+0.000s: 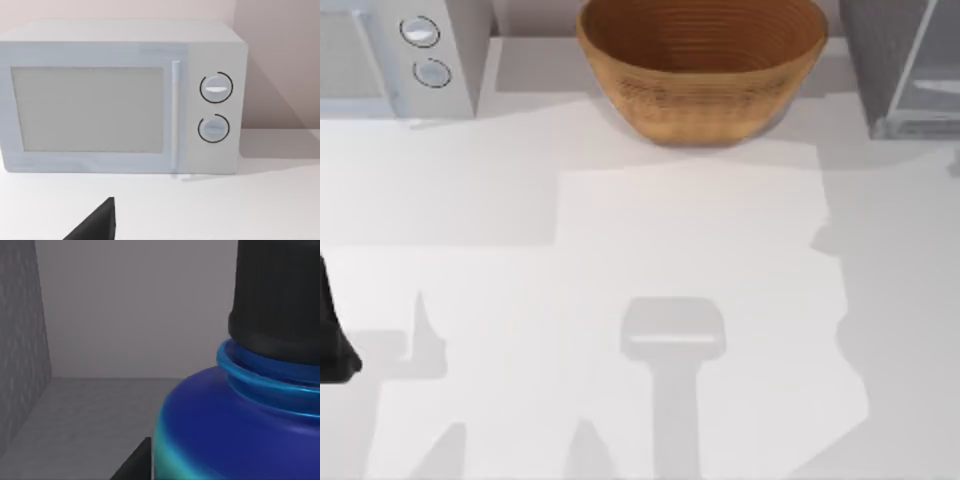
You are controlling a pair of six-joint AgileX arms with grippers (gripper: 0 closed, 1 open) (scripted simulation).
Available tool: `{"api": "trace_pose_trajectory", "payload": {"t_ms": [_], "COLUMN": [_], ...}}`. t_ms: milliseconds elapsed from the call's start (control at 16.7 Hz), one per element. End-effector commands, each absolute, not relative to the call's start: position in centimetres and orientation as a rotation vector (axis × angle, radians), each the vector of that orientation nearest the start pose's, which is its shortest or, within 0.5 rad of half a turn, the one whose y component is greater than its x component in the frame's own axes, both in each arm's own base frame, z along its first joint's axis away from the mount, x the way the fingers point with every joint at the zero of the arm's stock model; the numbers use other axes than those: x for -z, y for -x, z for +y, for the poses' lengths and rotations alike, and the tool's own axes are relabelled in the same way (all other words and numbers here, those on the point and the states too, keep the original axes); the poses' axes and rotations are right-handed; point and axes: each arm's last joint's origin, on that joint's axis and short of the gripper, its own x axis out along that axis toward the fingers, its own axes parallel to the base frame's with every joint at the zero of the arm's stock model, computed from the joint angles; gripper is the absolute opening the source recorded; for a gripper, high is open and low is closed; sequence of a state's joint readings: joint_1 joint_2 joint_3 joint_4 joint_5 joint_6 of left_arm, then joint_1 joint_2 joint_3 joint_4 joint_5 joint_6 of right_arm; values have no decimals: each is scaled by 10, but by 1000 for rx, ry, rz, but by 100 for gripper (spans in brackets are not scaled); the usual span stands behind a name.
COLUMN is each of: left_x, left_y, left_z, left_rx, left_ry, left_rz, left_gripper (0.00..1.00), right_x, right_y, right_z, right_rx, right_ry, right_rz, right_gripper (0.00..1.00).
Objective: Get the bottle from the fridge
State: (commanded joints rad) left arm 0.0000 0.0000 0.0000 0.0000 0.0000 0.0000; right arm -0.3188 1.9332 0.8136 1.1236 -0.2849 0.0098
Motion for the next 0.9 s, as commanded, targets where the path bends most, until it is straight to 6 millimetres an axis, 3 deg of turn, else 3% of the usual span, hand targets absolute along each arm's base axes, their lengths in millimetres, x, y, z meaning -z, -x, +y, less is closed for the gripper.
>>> {"api": "trace_pose_trajectory", "payload": {"t_ms": [300, 540, 720, 900], "left_x": [-160, -160, -160, -160], "left_y": [-106, -106, -106, -106], "left_z": [-1, -1, -1, -1], "left_rx": [0, 0, 0, 0], "left_ry": [0, 0, 0, 0], "left_rz": [0, 0, 0, 0], "left_gripper": [100, 100, 100, 100], "right_x": [-152, -181, -213, -238], "right_y": [-362, -346, -314, -263], "right_z": [-104, -90, -71, -49], "right_rx": [7, 5, 6, 9], "right_ry": [3, 15, 23, 23], "right_rz": [6, -9, -20, -25], "right_gripper": [0, 0, 0, 0]}}
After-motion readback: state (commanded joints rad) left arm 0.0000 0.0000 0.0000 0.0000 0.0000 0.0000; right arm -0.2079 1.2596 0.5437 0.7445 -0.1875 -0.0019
